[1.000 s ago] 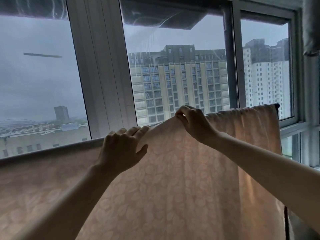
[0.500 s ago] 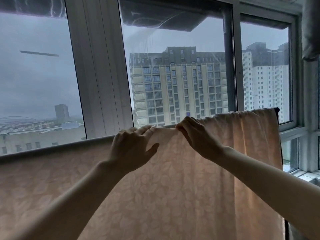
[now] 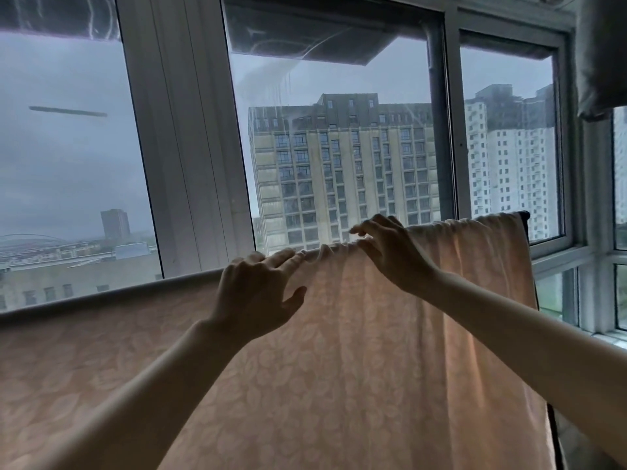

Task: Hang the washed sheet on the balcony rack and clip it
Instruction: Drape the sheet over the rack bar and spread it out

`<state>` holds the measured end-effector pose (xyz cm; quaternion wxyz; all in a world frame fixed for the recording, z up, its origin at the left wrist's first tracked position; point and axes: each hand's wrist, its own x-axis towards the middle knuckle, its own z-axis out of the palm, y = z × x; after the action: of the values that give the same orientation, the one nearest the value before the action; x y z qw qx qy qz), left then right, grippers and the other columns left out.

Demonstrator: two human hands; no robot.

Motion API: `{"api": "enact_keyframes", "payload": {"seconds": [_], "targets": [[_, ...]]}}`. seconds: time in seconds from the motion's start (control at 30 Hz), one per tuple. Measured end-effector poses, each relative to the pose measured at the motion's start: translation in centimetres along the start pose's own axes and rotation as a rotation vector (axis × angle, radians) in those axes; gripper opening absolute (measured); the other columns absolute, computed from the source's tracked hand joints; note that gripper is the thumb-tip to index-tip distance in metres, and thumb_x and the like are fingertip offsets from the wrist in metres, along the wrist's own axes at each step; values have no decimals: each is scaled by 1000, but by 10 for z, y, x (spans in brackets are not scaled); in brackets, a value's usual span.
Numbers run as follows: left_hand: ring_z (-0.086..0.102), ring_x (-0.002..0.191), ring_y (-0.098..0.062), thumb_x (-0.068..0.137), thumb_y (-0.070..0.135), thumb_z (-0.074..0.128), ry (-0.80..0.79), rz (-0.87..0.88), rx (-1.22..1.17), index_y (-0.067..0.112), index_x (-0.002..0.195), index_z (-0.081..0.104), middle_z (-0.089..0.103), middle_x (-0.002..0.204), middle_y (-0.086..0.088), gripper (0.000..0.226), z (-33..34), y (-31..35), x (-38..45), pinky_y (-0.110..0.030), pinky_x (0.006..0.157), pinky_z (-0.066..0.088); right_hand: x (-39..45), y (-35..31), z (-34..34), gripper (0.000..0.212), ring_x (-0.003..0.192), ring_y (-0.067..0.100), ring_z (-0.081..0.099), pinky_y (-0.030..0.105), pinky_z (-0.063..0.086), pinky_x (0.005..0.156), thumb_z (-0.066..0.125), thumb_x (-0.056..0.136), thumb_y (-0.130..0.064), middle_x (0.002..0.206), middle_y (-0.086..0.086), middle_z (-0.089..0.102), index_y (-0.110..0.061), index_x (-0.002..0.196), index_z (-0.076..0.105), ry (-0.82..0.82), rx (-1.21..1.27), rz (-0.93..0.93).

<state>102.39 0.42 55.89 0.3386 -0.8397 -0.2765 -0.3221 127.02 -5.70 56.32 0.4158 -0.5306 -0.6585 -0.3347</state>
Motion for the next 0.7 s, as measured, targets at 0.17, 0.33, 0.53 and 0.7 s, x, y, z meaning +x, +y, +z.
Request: {"api": "enact_keyframes", "payload": {"seconds": [0.17, 0.33, 0.53, 0.7], "targets": [[70, 81, -23, 81, 55, 38, 1, -5, -4, 26, 128, 61, 67, 122, 4, 60, -2, -3, -4, -36, 65, 58, 24, -5, 2, 17, 95, 20, 66, 34, 51, 89, 63, 90, -16, 102, 9, 71, -7, 103, 71, -221, 93, 90], [71, 83, -23, 82, 56, 38, 5, -1, 2, 24, 129, 60, 67, 123, 3, 61, -3, -5, -5, -38, 67, 57, 30, -10, 13, 14, 90, 19, 66, 33, 52, 87, 62, 91, -13, 96, 10, 72, -4, 99, 70, -180, 120, 164], [69, 95, -25, 84, 56, 39, -23, -17, 10, 17, 135, 54, 64, 128, -3, 66, 4, -13, -9, -43, 77, 55, 15, 11, 13, 14, 80, 19, 56, 29, 43, 70, 53, 96, -13, 85, 6, 59, -4, 87, 60, 28, 81, 275], [69, 92, -25, 84, 58, 31, -46, -33, -25, 20, 134, 55, 66, 124, -1, 67, 5, 0, 1, -44, 74, 56, 5, 21, 4, 13, 81, 14, 52, 19, 35, 69, 53, 96, -13, 88, 3, 57, -5, 91, 61, 24, 45, 235]]}}
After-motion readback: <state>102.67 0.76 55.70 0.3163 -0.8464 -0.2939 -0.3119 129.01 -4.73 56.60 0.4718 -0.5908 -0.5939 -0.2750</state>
